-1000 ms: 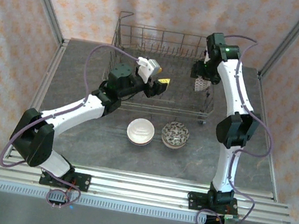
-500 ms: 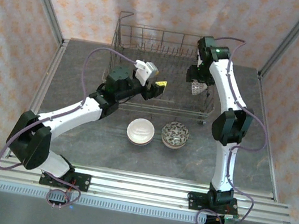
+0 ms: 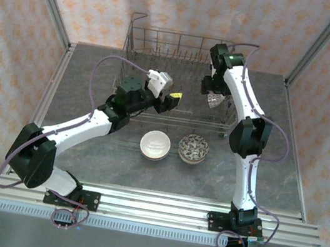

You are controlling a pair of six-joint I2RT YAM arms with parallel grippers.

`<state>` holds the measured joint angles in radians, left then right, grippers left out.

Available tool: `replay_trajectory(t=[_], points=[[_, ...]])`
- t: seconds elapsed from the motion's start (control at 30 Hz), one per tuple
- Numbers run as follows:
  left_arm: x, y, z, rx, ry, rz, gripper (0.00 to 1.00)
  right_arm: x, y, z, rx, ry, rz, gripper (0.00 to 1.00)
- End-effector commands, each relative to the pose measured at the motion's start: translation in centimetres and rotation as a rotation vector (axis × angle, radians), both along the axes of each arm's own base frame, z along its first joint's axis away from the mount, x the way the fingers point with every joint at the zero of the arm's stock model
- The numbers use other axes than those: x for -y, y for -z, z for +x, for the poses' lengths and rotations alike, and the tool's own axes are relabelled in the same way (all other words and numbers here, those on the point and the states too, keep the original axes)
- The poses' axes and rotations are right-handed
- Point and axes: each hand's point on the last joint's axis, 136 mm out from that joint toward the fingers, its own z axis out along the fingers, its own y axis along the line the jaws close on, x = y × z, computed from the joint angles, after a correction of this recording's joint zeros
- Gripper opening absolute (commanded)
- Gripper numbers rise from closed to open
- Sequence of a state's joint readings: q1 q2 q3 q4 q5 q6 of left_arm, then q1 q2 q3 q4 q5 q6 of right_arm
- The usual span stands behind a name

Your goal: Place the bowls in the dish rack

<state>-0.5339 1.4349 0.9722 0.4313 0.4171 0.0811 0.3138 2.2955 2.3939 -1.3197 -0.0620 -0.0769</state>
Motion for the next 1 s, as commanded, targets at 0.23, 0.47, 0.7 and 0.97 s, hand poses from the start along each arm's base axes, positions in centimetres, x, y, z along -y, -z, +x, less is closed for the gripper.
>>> replay_trajectory(t=[0.23, 0.47, 0.7, 0.97], points=[[-0.7, -0.9, -0.1, 0.046, -0.014, 0.009, 0.64, 2.1, 1.7, 0.0, -0.035, 0.05, -0.111, 0.29], [-0.7, -0.9, -0.2, 0.044, -0.013, 0.012, 0.64, 2.2, 2.9, 0.0, -0.045, 0.051, -0.126, 0.32], [-0.6, -0.9, -0.3, 0.039, -0.007, 0.012, 0.64, 2.5, 3.5, 0.2, -0.044, 0.057, -0.138, 0.35], [-0.7, -1.1, -0.6, 0.036, -0.004, 0.015, 0.64, 3.4, 4.1, 0.0, -0.049, 0.082, -0.154, 0.43]])
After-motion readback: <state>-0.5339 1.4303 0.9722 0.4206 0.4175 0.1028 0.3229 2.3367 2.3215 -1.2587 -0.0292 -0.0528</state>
